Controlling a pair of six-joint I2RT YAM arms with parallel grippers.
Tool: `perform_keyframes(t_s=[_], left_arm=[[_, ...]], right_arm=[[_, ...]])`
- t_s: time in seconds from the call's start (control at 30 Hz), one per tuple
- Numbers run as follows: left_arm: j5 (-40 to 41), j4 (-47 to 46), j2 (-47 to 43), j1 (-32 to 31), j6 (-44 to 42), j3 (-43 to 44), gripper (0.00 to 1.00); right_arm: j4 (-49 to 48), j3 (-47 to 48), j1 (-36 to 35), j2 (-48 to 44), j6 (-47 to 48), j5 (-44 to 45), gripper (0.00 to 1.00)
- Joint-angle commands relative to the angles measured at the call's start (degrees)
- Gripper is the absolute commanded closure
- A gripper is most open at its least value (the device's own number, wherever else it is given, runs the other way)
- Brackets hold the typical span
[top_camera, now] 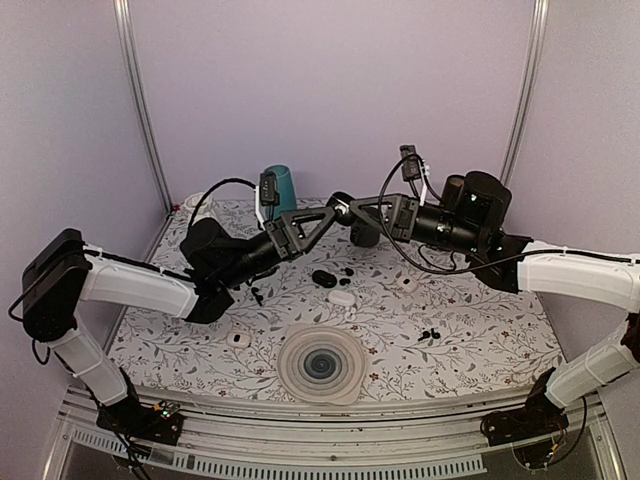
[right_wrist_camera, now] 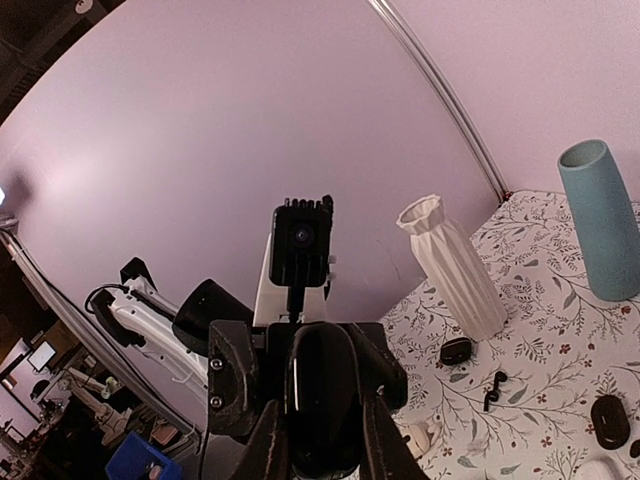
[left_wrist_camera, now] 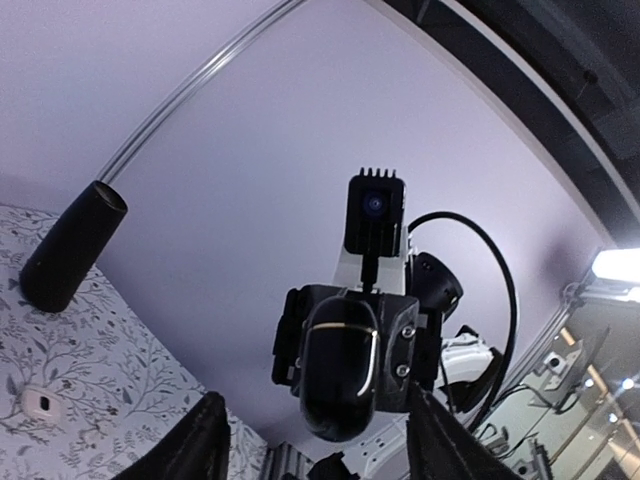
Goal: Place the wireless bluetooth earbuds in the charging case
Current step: Pass from the left arm to the right, then pass from the right arm to the left
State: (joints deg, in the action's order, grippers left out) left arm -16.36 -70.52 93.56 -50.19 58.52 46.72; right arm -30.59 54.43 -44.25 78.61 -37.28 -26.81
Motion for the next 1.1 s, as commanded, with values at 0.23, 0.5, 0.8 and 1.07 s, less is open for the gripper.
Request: perform_keyframes(t_s=[0.23, 0.5, 0.8, 1.07], left_arm=[[-13.2, 31.5, -12.3, 3.3, -27.9, -0.8, 0.09], [-12.9, 41.8, -16.3, 4.0, -38.8, 0.9, 0.15], [-23.7, 39.5, -9.4, 5.2, -34.9, 7.5, 0.48], [-27.4, 35.7, -7.9, 4.9, -32.3, 8.9, 0.56]], right_arm=[[13.5, 6.5, 2.2, -1.6, 10.4, -8.4, 0.96], [18.8, 7.3, 2.2, -4.1, 16.0, -10.6, 0.96], [19.4, 7.2, 2.1, -3.9, 18.1, -12.7, 0.91], [18.8, 7.0, 2.1, -2.8, 18.5, -13.0, 0.91]])
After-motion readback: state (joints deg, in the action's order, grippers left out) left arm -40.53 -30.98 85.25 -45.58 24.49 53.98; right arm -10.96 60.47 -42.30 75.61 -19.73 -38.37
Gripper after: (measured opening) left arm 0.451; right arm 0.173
